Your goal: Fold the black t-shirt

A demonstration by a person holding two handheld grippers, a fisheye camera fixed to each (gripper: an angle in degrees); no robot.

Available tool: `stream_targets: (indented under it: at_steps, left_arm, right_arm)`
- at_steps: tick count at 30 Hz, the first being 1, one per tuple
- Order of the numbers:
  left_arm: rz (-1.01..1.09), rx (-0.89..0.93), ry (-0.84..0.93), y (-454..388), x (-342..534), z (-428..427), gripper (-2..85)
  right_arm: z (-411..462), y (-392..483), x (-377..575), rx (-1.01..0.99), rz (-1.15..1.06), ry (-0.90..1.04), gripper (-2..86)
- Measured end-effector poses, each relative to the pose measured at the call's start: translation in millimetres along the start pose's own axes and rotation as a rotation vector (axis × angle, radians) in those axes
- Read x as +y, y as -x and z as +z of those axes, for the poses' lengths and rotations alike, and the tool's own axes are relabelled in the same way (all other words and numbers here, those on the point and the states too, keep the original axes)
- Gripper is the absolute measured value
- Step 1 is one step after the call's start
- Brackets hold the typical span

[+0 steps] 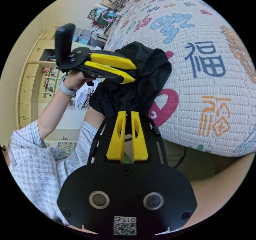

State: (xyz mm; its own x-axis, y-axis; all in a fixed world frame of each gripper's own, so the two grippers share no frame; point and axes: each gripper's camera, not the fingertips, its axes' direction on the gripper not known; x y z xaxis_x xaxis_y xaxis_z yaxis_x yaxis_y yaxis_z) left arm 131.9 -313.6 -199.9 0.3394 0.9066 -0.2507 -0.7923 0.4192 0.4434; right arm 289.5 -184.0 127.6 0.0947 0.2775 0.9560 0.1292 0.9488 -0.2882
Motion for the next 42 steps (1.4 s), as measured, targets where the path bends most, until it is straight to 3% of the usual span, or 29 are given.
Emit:
stream_targets:
  at_steps: [3,7,14,22,26,28,34,38,42]
  left_arm:
    - [-0.051,-0.026,-0.017,-6,10,-16,2.6]
    - [-0.289,-0.104,-0.225,-15,84,-82,0.7]
    - [-0.640,-0.121,-0.437,-53,225,-147,0.0]
    - [-0.732,-0.080,-0.505,-103,277,-180,-0.1]
    - [-0.748,-0.064,-0.525,-128,292,-205,-0.1]
    - [-0.752,-0.073,-0.544,-143,300,-221,-0.1]
    - [-0.710,-0.258,-0.776,-232,330,-324,-0.1]
    - [-0.642,-0.514,-0.933,-322,349,-413,-0.2]
    - [-0.572,-0.652,-1.112,-402,380,-477,-0.2]
  right_arm:
    - [-14,6,12,-0.028,0.005,-0.056,4.3]
    - [-29,24,22,-0.011,-0.061,-0.085,4.7]
    - [-25,102,18,0.215,-0.437,0.015,7.7]
    - [-3,183,6,0.324,-0.747,0.128,10.0]
    - [19,216,12,0.372,-0.861,0.332,2.0]
    - [15,228,20,0.361,-0.849,0.340,0.6]
    - [-76,286,65,0.268,-0.735,0.039,-0.6]
    - [-146,366,110,0.300,-0.786,-0.202,-0.7]
    - [-207,448,164,0.344,-0.849,-0.430,-0.7]
